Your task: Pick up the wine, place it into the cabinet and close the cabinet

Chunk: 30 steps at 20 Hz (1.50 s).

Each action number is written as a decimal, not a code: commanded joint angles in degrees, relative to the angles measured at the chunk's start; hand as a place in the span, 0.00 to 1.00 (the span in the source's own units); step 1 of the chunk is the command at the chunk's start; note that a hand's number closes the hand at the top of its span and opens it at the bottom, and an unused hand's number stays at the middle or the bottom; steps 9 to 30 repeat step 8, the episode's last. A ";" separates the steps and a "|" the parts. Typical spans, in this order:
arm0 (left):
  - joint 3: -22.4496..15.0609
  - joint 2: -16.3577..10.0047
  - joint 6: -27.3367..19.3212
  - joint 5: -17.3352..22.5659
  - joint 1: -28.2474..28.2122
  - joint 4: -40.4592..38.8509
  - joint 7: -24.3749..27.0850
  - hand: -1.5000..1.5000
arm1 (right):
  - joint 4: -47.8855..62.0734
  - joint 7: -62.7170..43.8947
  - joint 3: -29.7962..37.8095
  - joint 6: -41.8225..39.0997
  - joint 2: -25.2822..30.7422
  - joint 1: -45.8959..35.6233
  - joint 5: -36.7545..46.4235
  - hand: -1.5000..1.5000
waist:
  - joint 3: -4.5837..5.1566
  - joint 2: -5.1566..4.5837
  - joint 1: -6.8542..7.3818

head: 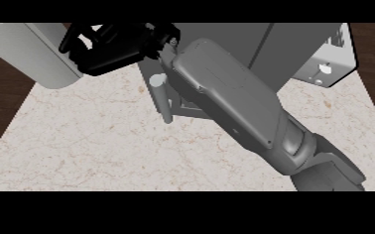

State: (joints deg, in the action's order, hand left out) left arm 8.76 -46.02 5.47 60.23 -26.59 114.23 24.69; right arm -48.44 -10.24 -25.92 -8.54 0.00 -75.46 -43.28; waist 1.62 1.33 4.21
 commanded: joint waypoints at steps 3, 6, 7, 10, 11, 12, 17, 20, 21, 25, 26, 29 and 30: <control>-1.64 0.20 -0.54 0.77 1.16 1.47 -1.47 0.00 | 8.05 4.49 4.93 3.16 9.39 3.32 1.76 1.00 | -1.58 -3.39 -3.76; -3.11 0.62 -0.57 1.49 1.54 2.74 -2.31 0.00 | 8.39 5.41 4.97 3.43 8.87 2.89 1.01 1.00 | -1.54 -3.23 -3.81; -3.61 0.98 -1.12 1.07 2.05 3.08 -2.10 0.00 | 8.68 5.17 4.92 2.98 9.24 2.53 0.69 1.00 | -1.52 -3.45 -4.08; -4.40 0.92 -1.16 0.81 2.28 2.93 -2.51 0.00 | 8.51 5.89 4.43 2.00 9.26 2.84 0.71 1.00 | -1.51 -3.66 -4.56; -4.40 0.92 -1.16 0.81 2.28 2.93 -2.51 0.00 | 8.51 5.89 4.43 2.00 9.26 2.84 0.71 1.00 | -1.51 -3.66 -4.56; -4.40 0.92 -1.16 0.81 2.28 2.93 -2.51 0.00 | 8.51 5.89 4.43 2.00 9.26 2.84 0.71 1.00 | -1.51 -3.66 -4.56; -4.40 0.92 -1.16 0.81 2.28 2.93 -2.51 0.00 | 8.51 5.89 4.43 2.00 9.26 2.84 0.71 1.00 | -1.51 -3.66 -4.56; -4.40 0.92 -1.16 0.81 2.28 2.93 -2.51 0.00 | 8.51 5.89 4.43 2.00 9.26 2.84 0.71 1.00 | -1.51 -3.66 -4.56; -4.40 0.92 -1.16 0.81 2.28 2.93 -2.51 0.00 | 8.51 5.89 4.43 2.00 9.26 2.84 0.71 1.00 | -1.51 -3.66 -4.56; -4.40 0.92 -1.16 0.81 2.28 2.93 -2.51 0.00 | 8.51 5.89 4.43 2.00 9.26 2.84 0.71 1.00 | -1.51 -3.66 -4.56; -4.40 0.92 -1.16 0.81 2.28 2.93 -2.51 0.00 | 8.51 5.89 4.43 2.00 9.26 2.84 0.71 1.00 | -1.51 -3.66 -4.56; -4.40 0.92 -1.16 0.81 2.28 2.93 -2.51 0.00 | 8.51 5.89 4.43 2.00 9.26 2.84 0.71 1.00 | -1.51 -3.66 -4.56; -4.40 0.92 -1.16 0.81 2.28 2.93 -2.51 0.00 | 8.51 5.89 4.43 2.00 9.26 2.84 0.71 1.00 | -1.51 -3.66 -4.56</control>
